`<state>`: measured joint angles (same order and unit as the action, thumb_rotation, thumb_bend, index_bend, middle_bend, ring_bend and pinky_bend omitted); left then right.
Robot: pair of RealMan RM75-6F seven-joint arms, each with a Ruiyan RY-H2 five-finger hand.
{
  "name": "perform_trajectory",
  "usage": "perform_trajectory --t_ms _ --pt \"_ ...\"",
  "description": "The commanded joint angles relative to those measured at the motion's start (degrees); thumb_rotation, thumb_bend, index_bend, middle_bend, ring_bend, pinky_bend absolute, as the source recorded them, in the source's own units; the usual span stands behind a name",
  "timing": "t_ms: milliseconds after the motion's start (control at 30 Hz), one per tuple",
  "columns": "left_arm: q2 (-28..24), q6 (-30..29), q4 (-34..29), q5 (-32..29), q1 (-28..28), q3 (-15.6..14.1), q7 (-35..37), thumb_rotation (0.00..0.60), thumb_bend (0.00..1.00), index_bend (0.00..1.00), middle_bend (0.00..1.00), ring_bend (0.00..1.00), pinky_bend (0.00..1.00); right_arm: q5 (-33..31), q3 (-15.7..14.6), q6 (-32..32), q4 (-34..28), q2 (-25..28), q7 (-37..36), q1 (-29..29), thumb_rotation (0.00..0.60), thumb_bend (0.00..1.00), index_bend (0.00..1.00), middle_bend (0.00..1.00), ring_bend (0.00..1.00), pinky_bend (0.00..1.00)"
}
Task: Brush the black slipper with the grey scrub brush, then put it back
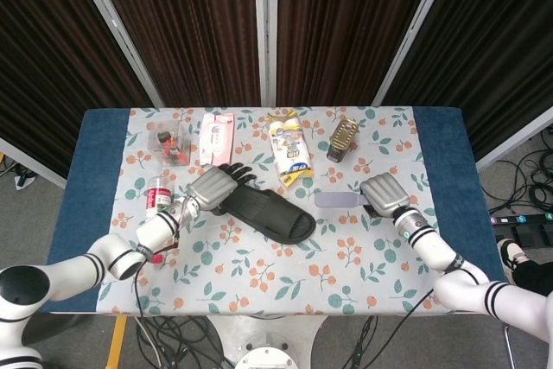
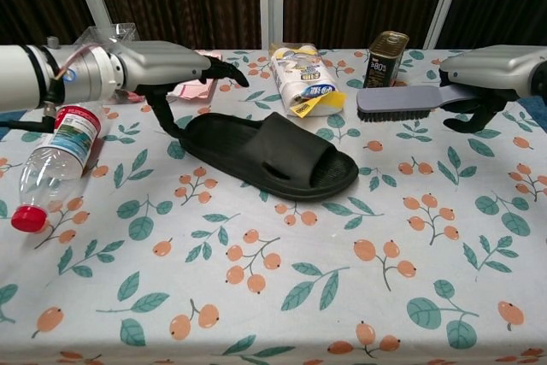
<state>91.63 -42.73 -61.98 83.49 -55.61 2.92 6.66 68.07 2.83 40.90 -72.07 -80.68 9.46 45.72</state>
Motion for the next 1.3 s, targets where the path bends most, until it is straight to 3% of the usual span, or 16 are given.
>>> perform_trajectory --t_ms 33,100,167,267,333,400,533,633,733,800,900,967,1067,1300 --pt "-3.4 -2.5 -3.5 -1.6 2.1 1.0 -0.6 0.6 0.27 0.15 0.16 0.09 0.21 -2.2 0.1 -1.4 3.7 -3.1 1.9 0.0 0.6 0.36 1.0 0.98 0.97 1.0" --pt "-5.6 -4.7 -5.6 -2.1 3.6 1.3 -0.8 0.6 0.27 0.15 0.16 0.09 0.21 -2.8 0.1 -1.6 4.9 -4.0 3.0 0.0 0.6 0.33 0.96 0.92 0.91 0.99" --pt "-7.4 -6.4 -7.2 -2.5 5.0 1.4 -0.8 0.6 0.27 0.15 0.16 0.09 0.2 -3.7 0.0 -1.8 5.4 -4.5 4.0 -0.1 0.6 0.27 0.84 0.83 0.8 0.91" --pt "-9.9 -8.7 -9.2 -3.5 7.3 1.4 -0.6 0.6 0.26 0.15 0.16 0.09 0.2 -5.3 0.0 -2.5 5.4 -4.7 5.3 -0.2 0.6 0.19 0.59 0.63 0.57 0.7" --pt "-11.2 -10.0 -9.9 -4.1 8.9 1.3 -0.3 0.6 0.26 0.15 0.16 0.09 0.2 -5.8 0.1 -2.3 5.1 -4.7 5.8 -0.4 0.6 0.17 0.46 0.52 0.45 0.59" --pt "-12.3 -11.0 -10.5 -4.6 10.4 1.0 0.1 0.6 0.26 0.15 0.16 0.09 0.2 -6.5 0.2 -2.4 4.2 -4.3 6.1 -0.5 0.6 0.15 0.26 0.37 0.29 0.43" --pt "-14.6 -13.2 -12.1 -5.3 13.4 0.5 0.9 0.6 0.26 0.15 0.16 0.09 0.2 -6.9 0.6 -1.0 0.4 -1.6 6.0 -1.3 0.6 0.12 0.02 0.17 0.09 0.22" --pt "-16.9 -15.0 -13.6 -5.8 15.9 -0.1 1.2 0.6 0.26 0.15 0.16 0.09 0.2 -6.5 0.8 0.8 -4.9 2.9 5.6 -2.5 0.6 0.12 0.0 0.09 0.01 0.14" --pt "-19.5 -17.3 -15.7 -6.4 19.2 -1.2 0.9 0.6 0.25 0.15 0.16 0.09 0.2 -4.5 0.5 5.3 -11.6 9.0 5.2 -5.0 0.6 0.12 0.0 0.07 0.0 0.11" --pt "-21.2 -19.8 -17.2 -7.2 22.0 -2.0 -0.4 0.6 0.25 0.15 0.16 0.09 0.2 -1.8 0.3 11.3 -15.5 13.0 4.3 -8.2 0.6 0.14 0.0 0.08 0.01 0.11" --pt "-22.7 -24.6 -19.3 -8.6 26.6 -3.0 -3.2 0.6 0.25 0.15 0.16 0.09 0.2 2.8 -0.5 22.3 -18.1 16.7 2.4 -14.2 0.6 0.18 0.0 0.19 0.1 0.19" --pt "-23.5 -27.5 -20.6 -9.4 29.5 -3.6 -4.4 0.6 0.25 0.15 0.16 0.09 0.2 4.2 -1.2 27.6 -18.8 18.3 1.2 -17.9 0.6 0.19 0.02 0.22 0.12 0.22" --pt "-24.0 -33.3 -21.9 -10.7 34.6 -4.2 -6.0 0.6 0.25 0.15 0.16 0.09 0.2 6.1 -2.8 34.5 -19.6 20.0 -1.3 -23.6 0.6 0.2 0.02 0.19 0.11 0.23" --pt "-23.7 -45.9 -25.9 -9.5 45.0 -6.3 -9.7 0.6 0.23 0.15 0.16 0.09 0.19 9.9 -5.1 47.8 -19.7 19.1 -7.9 -35.0 0.6 0.18 0.0 0.09 0.01 0.13"
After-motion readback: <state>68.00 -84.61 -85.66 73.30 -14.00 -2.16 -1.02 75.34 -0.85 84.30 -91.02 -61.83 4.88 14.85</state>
